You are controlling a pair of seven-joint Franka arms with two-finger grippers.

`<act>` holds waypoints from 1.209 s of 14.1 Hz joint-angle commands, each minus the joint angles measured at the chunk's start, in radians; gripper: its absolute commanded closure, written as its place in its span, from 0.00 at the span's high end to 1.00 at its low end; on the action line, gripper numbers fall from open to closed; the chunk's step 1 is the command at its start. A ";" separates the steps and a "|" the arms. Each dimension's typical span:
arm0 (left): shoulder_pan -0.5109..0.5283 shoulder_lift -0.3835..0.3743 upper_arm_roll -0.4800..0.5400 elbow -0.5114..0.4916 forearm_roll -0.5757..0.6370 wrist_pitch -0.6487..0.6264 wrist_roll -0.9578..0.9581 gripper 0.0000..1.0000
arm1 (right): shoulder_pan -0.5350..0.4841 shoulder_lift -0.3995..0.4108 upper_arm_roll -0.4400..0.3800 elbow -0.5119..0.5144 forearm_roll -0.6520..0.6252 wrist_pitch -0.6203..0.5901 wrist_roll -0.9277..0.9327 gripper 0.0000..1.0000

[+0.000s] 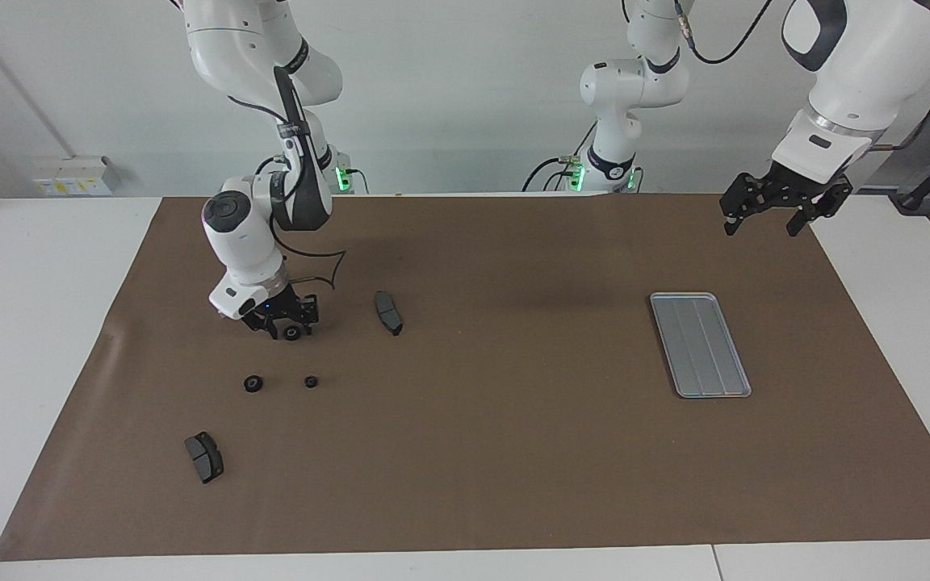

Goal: Pick bearing gear from pile to tray
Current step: 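Close the right gripper on the bearing gear and lift it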

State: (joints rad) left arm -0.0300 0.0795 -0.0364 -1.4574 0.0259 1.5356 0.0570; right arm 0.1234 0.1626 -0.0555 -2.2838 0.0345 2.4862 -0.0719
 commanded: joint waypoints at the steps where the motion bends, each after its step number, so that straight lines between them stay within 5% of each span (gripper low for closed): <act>1: 0.010 -0.030 -0.010 -0.037 0.022 0.012 -0.011 1.00 | -0.011 -0.006 0.003 -0.017 0.025 0.028 -0.032 0.70; 6: 0.010 -0.030 -0.010 -0.037 0.022 0.011 -0.011 1.00 | -0.011 -0.006 0.003 -0.017 0.025 0.028 -0.032 0.48; 8: 0.010 -0.030 -0.010 -0.037 0.022 0.012 -0.011 1.00 | -0.011 -0.003 0.003 -0.017 0.025 0.028 -0.031 0.15; 10: 0.010 -0.030 -0.010 -0.037 0.022 0.012 -0.011 1.00 | -0.011 -0.003 0.003 -0.014 0.025 0.028 -0.017 0.00; 14: 0.010 -0.030 -0.010 -0.037 0.022 0.012 -0.011 1.00 | -0.001 -0.005 0.003 0.013 0.025 -0.007 0.007 0.00; 17: 0.010 -0.030 -0.010 -0.037 0.022 0.012 -0.011 1.00 | 0.001 -0.046 0.003 0.087 0.025 -0.146 0.043 0.00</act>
State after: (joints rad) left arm -0.0300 0.0795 -0.0364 -1.4574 0.0259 1.5356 0.0570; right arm 0.1247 0.1545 -0.0561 -2.2466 0.0401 2.4294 -0.0605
